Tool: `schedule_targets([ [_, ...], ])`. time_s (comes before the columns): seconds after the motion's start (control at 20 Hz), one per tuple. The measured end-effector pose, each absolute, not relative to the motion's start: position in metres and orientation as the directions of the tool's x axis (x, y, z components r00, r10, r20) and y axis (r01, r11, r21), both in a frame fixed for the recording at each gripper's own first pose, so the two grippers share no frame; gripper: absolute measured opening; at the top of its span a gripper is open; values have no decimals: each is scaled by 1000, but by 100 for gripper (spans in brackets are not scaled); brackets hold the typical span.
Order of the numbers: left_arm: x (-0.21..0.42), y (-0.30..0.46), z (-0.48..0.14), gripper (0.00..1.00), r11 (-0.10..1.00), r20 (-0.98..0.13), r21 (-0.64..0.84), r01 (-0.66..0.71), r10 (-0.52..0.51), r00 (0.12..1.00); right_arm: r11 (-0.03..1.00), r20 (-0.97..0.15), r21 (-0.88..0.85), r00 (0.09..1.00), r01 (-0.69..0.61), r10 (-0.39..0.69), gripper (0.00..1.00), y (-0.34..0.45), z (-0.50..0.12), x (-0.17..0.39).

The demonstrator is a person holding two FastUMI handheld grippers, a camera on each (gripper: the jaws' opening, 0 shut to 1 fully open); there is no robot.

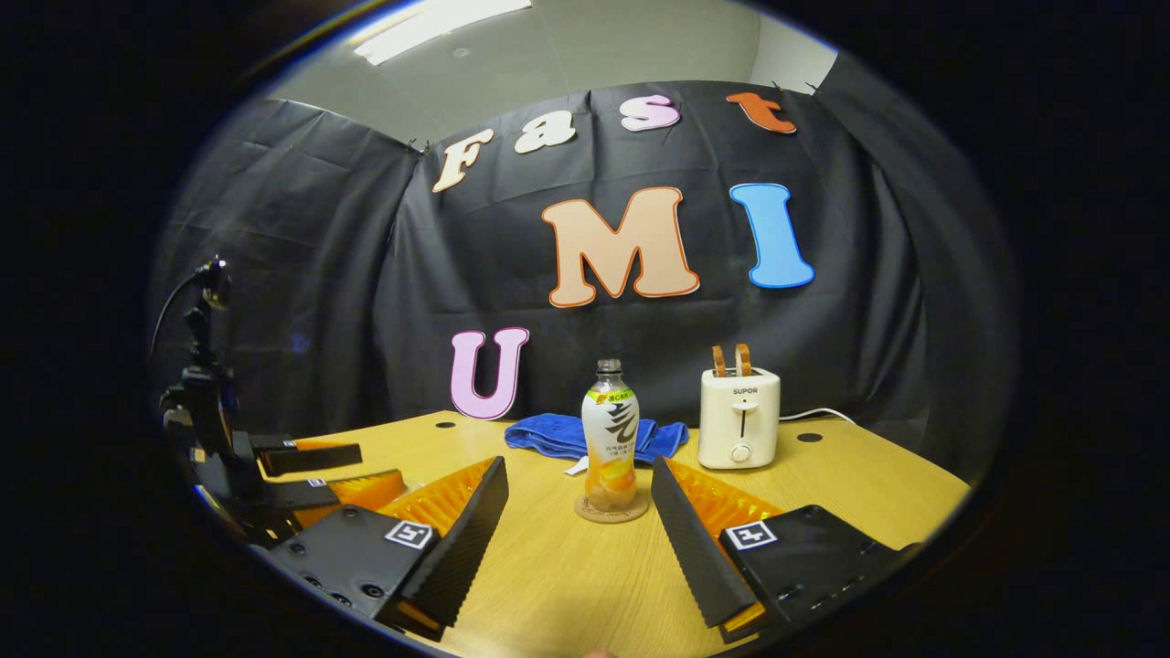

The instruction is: Open the teacup lid with one hand, grasp the water bottle and pour water into the teacup with the other hand; after pouring, place the water bottle on the coaster and then close the teacup lid.

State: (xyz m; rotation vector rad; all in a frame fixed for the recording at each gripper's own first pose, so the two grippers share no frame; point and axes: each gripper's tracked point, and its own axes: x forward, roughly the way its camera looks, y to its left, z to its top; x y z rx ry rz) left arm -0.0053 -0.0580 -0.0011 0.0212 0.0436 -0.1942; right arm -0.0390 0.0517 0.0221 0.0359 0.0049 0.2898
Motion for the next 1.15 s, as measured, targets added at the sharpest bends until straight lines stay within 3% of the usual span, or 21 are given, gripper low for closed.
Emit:
schedule_targets([
  [0.25,-30,-51,7,96,988,-7,-16,154,-154,988,964,-18,73,966,-255,257,95,47,6,-60],
  [0.55,-41,-57,9,96,987,11,-30,155,-155,988,989,-29,22,989,-145,146,96,27,-11,-73],
  [0.85,-42,-62,-5,96,985,-22,-42,167,-168,986,989,-68,48,988,-137,141,96,27,-26,-72],
  [0.9,-42,-61,-5,96,985,-20,-40,165,-166,986,990,-69,48,988,-133,136,100,24,-28,-72],
  [0.95,-43,-61,-2,96,985,-17,-43,166,-167,986,990,-68,47,988,-132,135,96,24,-28,-73],
  [1.05,-42,-61,-4,96,985,-19,-40,166,-167,986,992,-60,38,991,-120,123,100,22,-27,-73],
  [1.15,-41,-63,-4,96,985,-17,-38,168,-169,986,993,-47,17,992,-113,114,96,23,-25,-76],
])
